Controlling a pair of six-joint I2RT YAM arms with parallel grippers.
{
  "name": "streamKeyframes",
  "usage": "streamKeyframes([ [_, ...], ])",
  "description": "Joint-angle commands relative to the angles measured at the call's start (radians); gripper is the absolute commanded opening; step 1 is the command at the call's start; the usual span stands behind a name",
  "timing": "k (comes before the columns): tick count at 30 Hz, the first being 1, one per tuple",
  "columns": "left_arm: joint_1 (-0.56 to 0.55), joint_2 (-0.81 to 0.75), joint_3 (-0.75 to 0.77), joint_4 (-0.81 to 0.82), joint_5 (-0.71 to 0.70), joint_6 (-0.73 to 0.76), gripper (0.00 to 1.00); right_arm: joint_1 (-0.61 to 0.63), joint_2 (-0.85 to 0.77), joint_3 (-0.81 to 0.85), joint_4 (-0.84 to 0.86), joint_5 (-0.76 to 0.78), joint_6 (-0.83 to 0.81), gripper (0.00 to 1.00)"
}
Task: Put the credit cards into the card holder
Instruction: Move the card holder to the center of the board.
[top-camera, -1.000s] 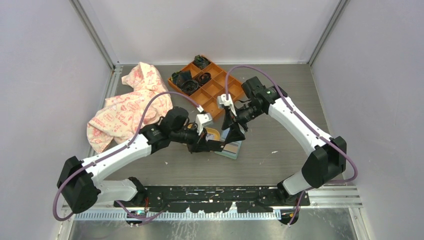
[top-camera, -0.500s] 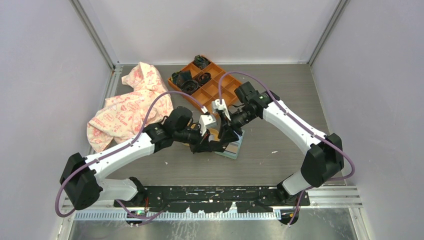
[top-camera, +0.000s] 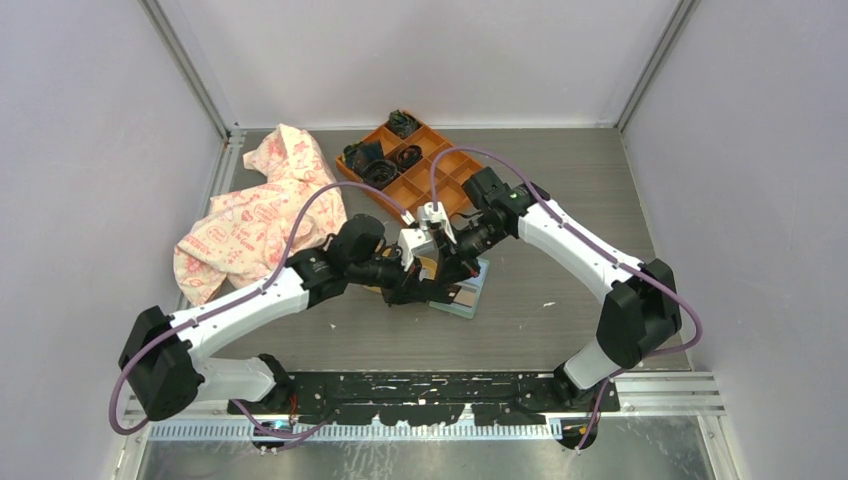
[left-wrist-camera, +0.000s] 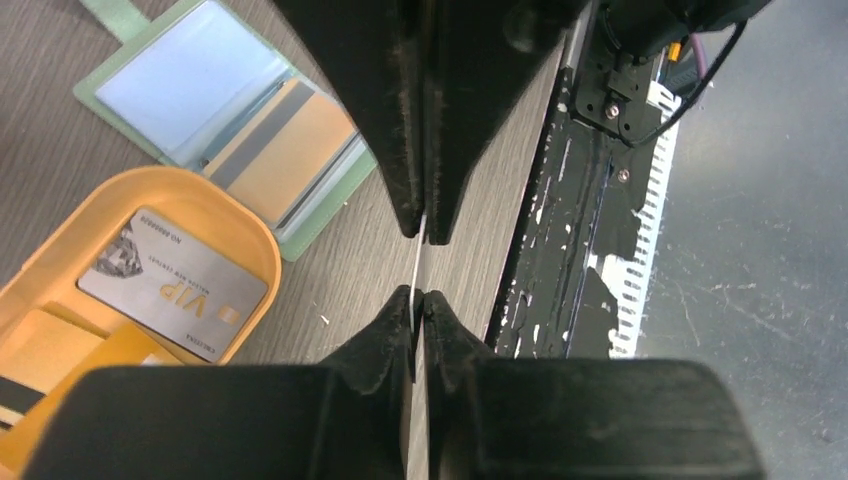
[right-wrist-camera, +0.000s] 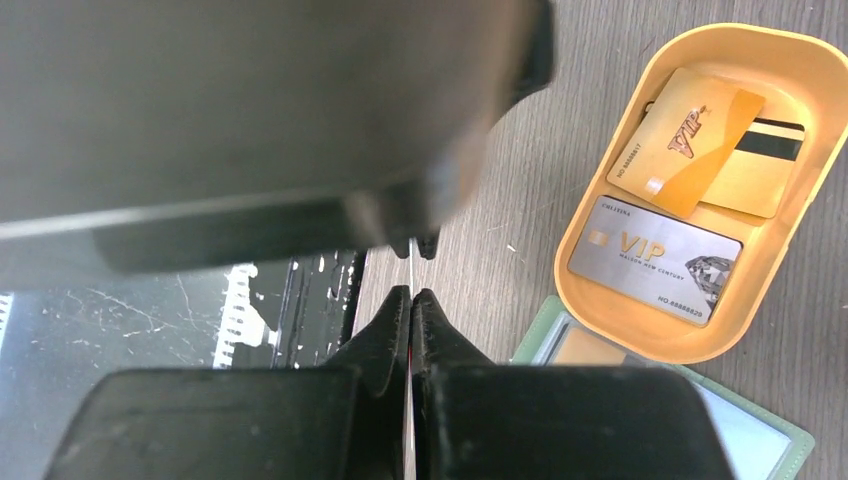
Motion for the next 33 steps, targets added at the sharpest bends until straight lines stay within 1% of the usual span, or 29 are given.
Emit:
streamKeyframes([
  [1, -0.002, -0.067, -0.028, 0.121, -0.113, -0.062, 0.24, 0.002, -0.01, 0.056, -0.033, 0.044, 0.002, 0.01],
  [2, -0.001, -0.091, -0.053, 0.152, -0.167, -0.09, 0.36, -0.011, -0.012, 0.072, -0.049, 0.074, 0.005, 0.01],
  [3, -0.001, -0.117, -0.1, 0.193, -0.213, -0.117, 0.43, -0.037, -0.012, 0.089, -0.068, 0.091, 0.006, 0.01],
  [4, -0.002, -0.148, -0.143, 0.247, -0.255, -0.151, 0.49, -0.071, -0.014, 0.098, -0.082, 0.096, 0.007, 0.01],
  [6, 0.0, -0.204, -0.236, 0.368, -0.277, -0.235, 0.56, -0.136, -0.027, 0.091, -0.08, 0.109, 0.032, 0.01],
  [8, -0.001, -0.221, -0.318, 0.48, -0.273, -0.349, 0.56, -0.173, -0.048, 0.04, -0.009, 0.186, 0.104, 0.01],
  [10, -0.009, -0.194, -0.365, 0.563, -0.26, -0.466, 0.52, -0.185, -0.07, -0.046, 0.153, 0.341, 0.279, 0.01],
  [12, -0.034, -0.147, -0.366, 0.569, -0.289, -0.518, 0.5, -0.2, -0.066, -0.109, 0.295, 0.519, 0.403, 0.01],
  [14, -0.048, -0.097, -0.335, 0.539, -0.363, -0.536, 0.5, -0.231, -0.03, -0.104, 0.347, 0.618, 0.48, 0.01],
  [16, -0.051, -0.045, -0.265, 0.476, -0.446, -0.538, 0.49, -0.27, -0.005, -0.068, 0.343, 0.651, 0.543, 0.01],
  [17, -0.051, -0.001, -0.224, 0.444, -0.486, -0.515, 0.49, -0.305, -0.009, -0.062, 0.348, 0.649, 0.571, 0.01],
  [19, -0.049, 0.091, -0.134, 0.393, -0.554, -0.478, 0.5, -0.36, -0.043, -0.08, 0.383, 0.645, 0.613, 0.01],
  [20, -0.049, 0.148, -0.075, 0.337, -0.584, -0.468, 0.5, -0.388, -0.065, -0.094, 0.411, 0.638, 0.627, 0.01],
  [23, -0.049, 0.339, 0.141, 0.147, -0.594, -0.475, 0.49, -0.481, -0.114, -0.115, 0.426, 0.585, 0.655, 0.01],
  [24, -0.049, 0.404, 0.241, 0.077, -0.585, -0.482, 0.49, -0.506, -0.124, -0.118, 0.424, 0.565, 0.663, 0.01],
  [26, -0.048, 0.509, 0.36, -0.02, -0.575, -0.499, 0.5, -0.541, -0.138, -0.123, 0.425, 0.534, 0.672, 0.01],
  [29, -0.049, 0.616, 0.459, -0.083, -0.59, -0.511, 0.52, -0.561, -0.143, -0.125, 0.423, 0.516, 0.677, 0.01],
  [33, -0.051, 0.707, 0.549, -0.167, -0.62, -0.512, 0.55, -0.561, -0.143, -0.124, 0.42, 0.505, 0.676, 0.01],
])
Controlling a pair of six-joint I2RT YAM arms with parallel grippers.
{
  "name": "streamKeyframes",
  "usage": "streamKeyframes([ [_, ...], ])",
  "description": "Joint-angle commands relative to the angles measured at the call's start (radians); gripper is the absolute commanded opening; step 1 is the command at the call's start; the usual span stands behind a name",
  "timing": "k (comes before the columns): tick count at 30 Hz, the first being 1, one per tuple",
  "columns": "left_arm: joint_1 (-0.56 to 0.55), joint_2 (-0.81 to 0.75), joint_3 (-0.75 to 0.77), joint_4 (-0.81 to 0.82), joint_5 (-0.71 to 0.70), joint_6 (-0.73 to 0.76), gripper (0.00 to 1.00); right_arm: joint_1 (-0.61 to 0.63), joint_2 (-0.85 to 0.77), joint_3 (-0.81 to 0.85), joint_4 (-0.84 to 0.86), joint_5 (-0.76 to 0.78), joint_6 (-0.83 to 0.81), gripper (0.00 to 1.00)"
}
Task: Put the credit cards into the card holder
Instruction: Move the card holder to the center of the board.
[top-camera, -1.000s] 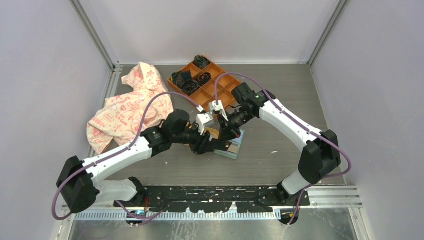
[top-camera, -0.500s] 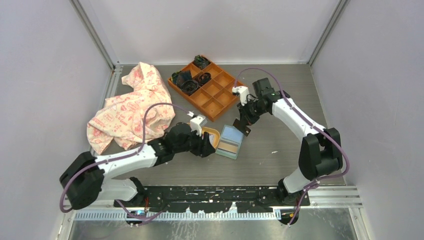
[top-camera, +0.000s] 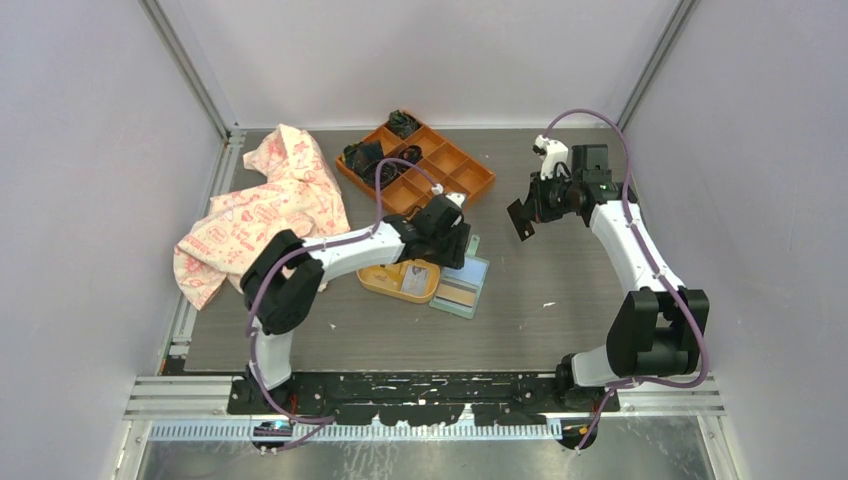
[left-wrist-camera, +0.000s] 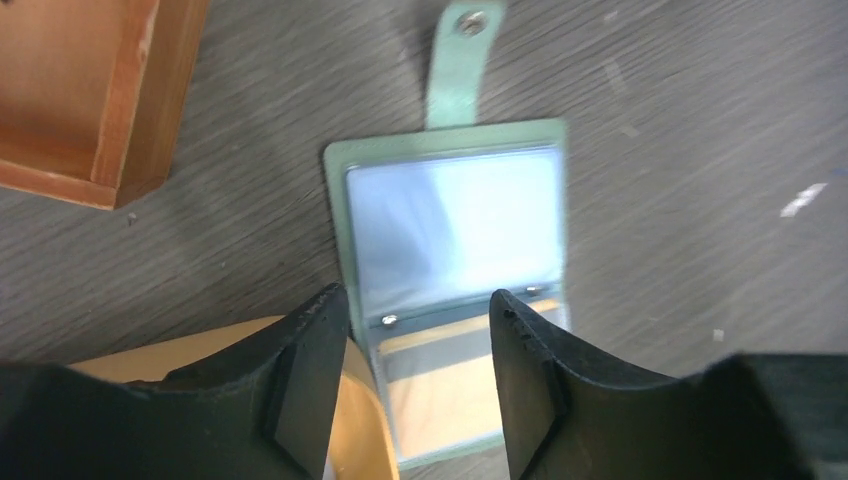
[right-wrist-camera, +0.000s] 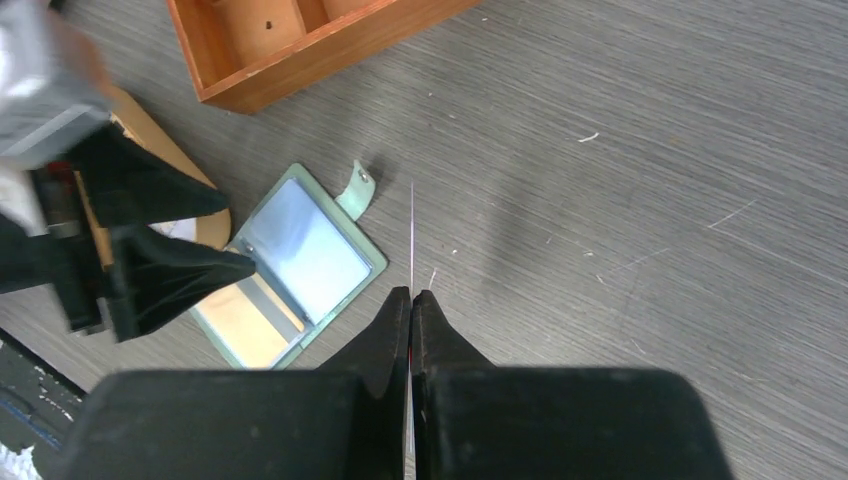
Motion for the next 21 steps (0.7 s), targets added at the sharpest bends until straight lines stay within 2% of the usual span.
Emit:
streamKeyframes([
  [1, 0.001, 0.071, 0.101, -0.178, -0.055, -0.012, 0.56, 0.004, -0.027, -0.005, 0.029, -0.049, 0.021, 0.01],
  [10, -0.001, 0.189, 0.196, -0.218, 0.008, 0.011, 0.58, 0.004, -0.028, 0.0, 0.017, -0.089, 0.021, 0.01],
  [21, -0.03, 0.3, 0.316, -0.131, 0.361, 0.036, 0.55, -0.034, -0.061, -0.004, -0.005, -0.199, 0.04, 0.01],
])
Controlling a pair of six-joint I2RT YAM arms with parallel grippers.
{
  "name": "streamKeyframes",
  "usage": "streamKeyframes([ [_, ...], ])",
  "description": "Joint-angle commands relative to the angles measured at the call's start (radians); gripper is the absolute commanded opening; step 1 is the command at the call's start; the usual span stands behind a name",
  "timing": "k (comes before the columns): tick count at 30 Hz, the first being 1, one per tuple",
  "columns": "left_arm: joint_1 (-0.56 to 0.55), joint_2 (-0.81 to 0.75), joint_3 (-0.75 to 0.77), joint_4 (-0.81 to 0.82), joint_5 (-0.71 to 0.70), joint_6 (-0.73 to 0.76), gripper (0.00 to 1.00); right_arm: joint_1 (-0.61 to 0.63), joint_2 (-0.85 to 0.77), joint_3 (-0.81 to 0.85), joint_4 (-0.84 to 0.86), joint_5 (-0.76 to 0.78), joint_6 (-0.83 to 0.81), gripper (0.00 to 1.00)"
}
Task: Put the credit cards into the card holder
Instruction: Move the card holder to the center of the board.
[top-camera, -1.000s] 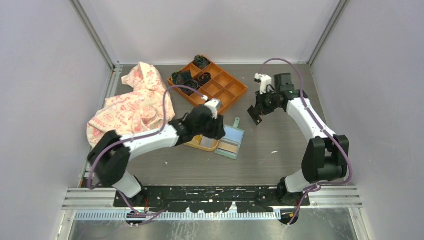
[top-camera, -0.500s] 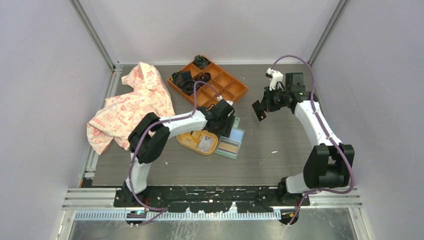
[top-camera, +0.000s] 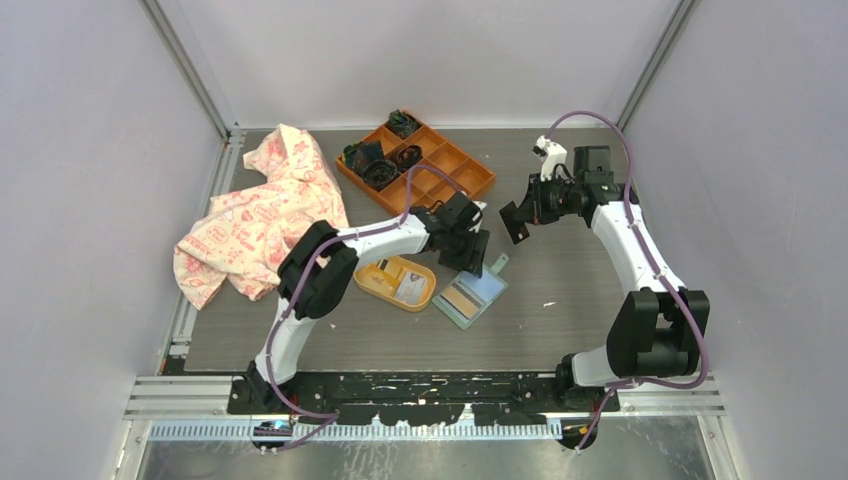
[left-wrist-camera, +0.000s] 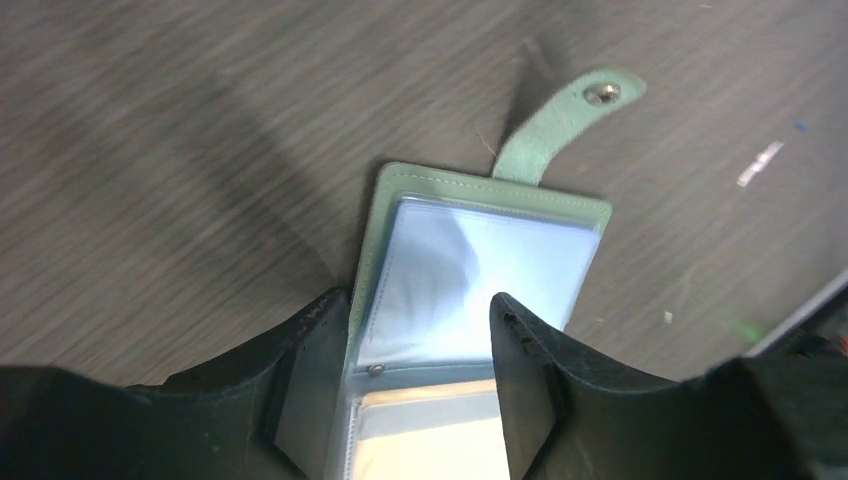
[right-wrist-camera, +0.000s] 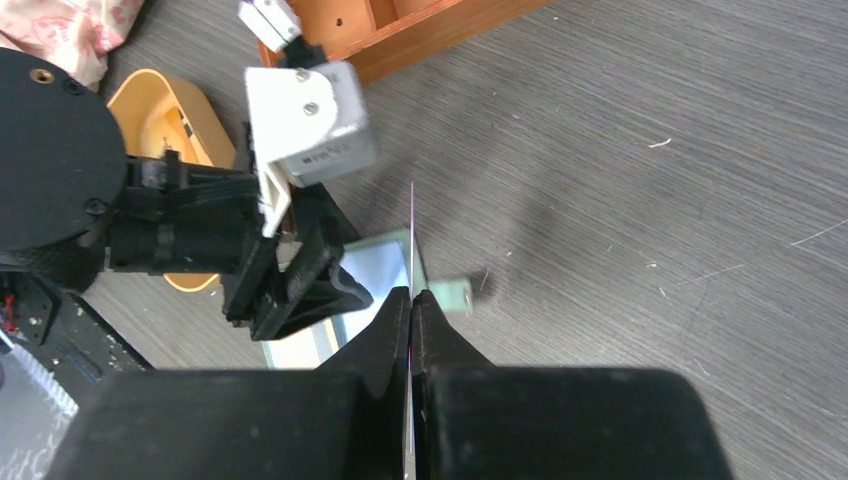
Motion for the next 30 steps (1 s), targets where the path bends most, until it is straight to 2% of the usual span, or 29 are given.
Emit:
streamKeyframes([
  [1, -0.031, 0.059, 0.071, 0.046, 0.195, 0.03, 0.54, -0.029, -0.066, 0.004, 0.001, -0.091, 0.023, 0.01],
  [5, -0.051, 0.067, 0.077, 0.094, 0.269, 0.03, 0.54, -0.066, -0.088, -0.006, -0.011, -0.162, 0.044, 0.01],
  [7, -0.057, 0.034, 0.042, 0.142, 0.262, 0.021, 0.54, -0.091, -0.094, -0.014, -0.024, -0.216, 0.055, 0.01],
  [13, -0.057, -0.264, -0.254, 0.437, 0.041, 0.036, 0.54, -0.145, -0.126, -0.082, -0.009, -0.306, 0.135, 0.01],
  [16, -0.057, -0.413, -0.399, 0.542, -0.042, 0.06, 0.54, -0.147, -0.171, -0.157, 0.078, -0.309, 0.24, 0.01],
  [19, -0.057, -0.532, -0.532, 0.619, -0.061, 0.063, 0.54, -0.146, -0.216, -0.273, 0.217, -0.314, 0.365, 0.01],
  [23, -0.057, -0.649, -0.686, 0.679, -0.043, -0.021, 0.53, -0.146, -0.215, -0.412, 0.424, -0.383, 0.529, 0.01],
  [27, -0.062, -0.72, -0.835, 0.75, -0.032, -0.18, 0.51, -0.147, -0.162, -0.446, 0.357, -0.398, 0.473, 0.01],
  [30, -0.119, -0.756, -0.934, 0.766, -0.117, -0.273, 0.5, -0.14, -0.145, -0.458, 0.335, -0.399, 0.443, 0.01],
])
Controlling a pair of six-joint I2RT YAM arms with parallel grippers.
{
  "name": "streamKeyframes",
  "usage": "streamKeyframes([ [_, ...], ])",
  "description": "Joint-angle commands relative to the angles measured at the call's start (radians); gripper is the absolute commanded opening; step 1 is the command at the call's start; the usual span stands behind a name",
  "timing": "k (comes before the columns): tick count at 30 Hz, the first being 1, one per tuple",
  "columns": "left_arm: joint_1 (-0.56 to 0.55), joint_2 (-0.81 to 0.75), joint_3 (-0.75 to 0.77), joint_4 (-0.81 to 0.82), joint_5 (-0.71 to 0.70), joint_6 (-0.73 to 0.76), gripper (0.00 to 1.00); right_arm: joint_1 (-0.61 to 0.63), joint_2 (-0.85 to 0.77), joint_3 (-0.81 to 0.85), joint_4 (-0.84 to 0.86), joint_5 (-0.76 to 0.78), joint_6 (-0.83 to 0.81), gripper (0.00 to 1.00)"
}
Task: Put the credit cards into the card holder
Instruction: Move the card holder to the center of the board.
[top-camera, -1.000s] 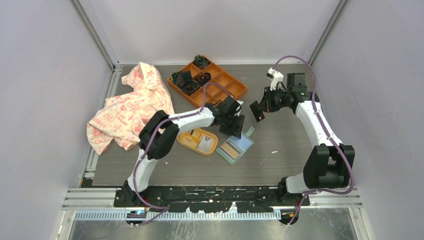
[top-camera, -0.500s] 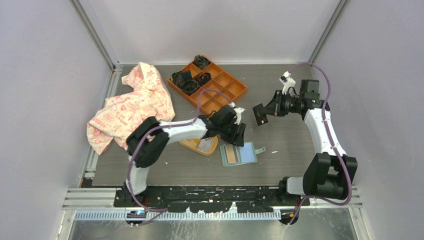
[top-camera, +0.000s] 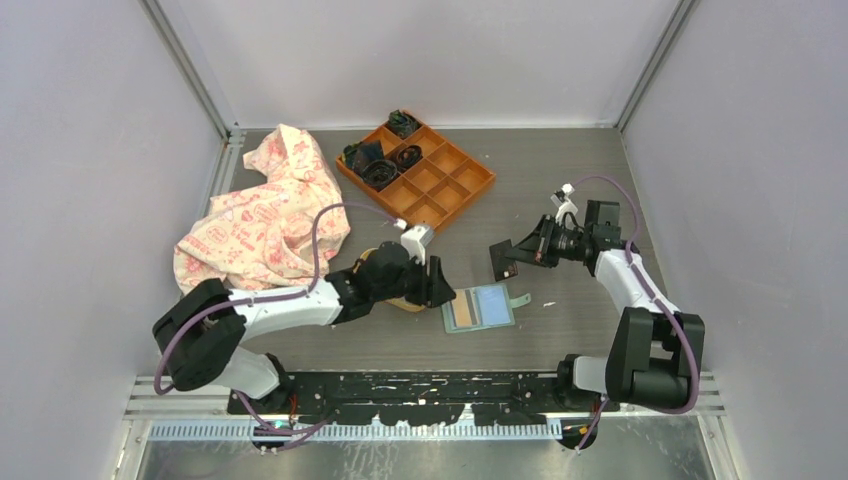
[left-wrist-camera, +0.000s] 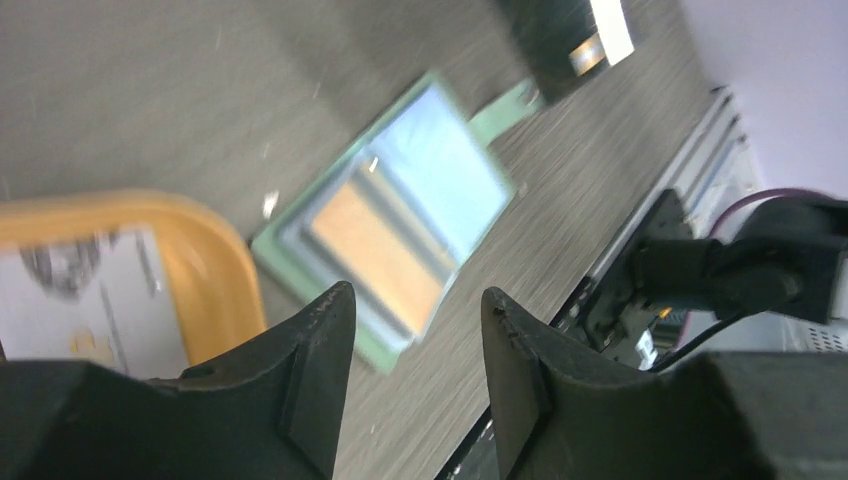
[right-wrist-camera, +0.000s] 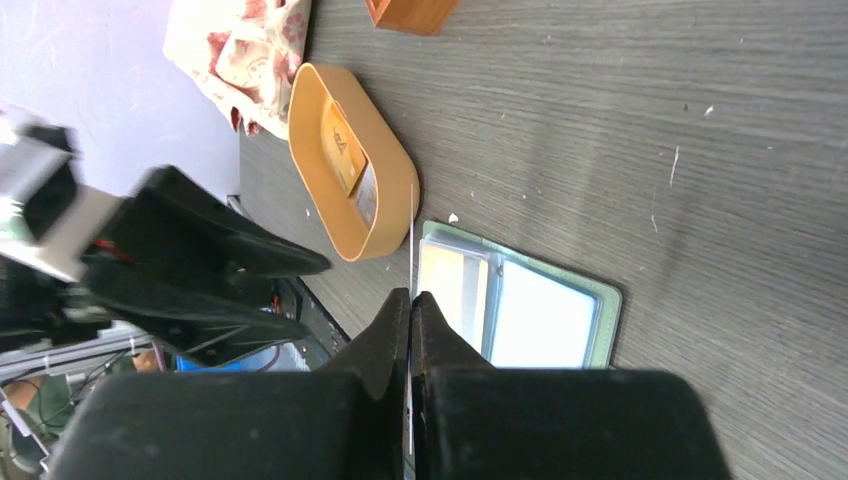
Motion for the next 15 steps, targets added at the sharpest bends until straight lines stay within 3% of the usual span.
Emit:
streamKeyframes([
  [1, -0.082, -0.057, -0.11, 0.077, -0.116, -0.176, 0.5, 0.009, 0.014, -0.008, 0.036, -0.052, -0.014, 0.01],
  [7, -0.236, -0.038, -0.153, 0.038, -0.396, -0.328, 0.54, 0.011, 0.1, 0.007, -0.014, -0.109, -0.105, 0.01],
  [11, -0.259, 0.032, -0.159, 0.085, -0.405, -0.345, 0.55, 0.011, 0.144, 0.073, -0.125, -0.109, -0.183, 0.01],
  [15, -0.283, 0.097, -0.128, 0.081, -0.391, -0.274, 0.46, 0.011, 0.141, 0.096, -0.168, -0.112, -0.212, 0.01],
])
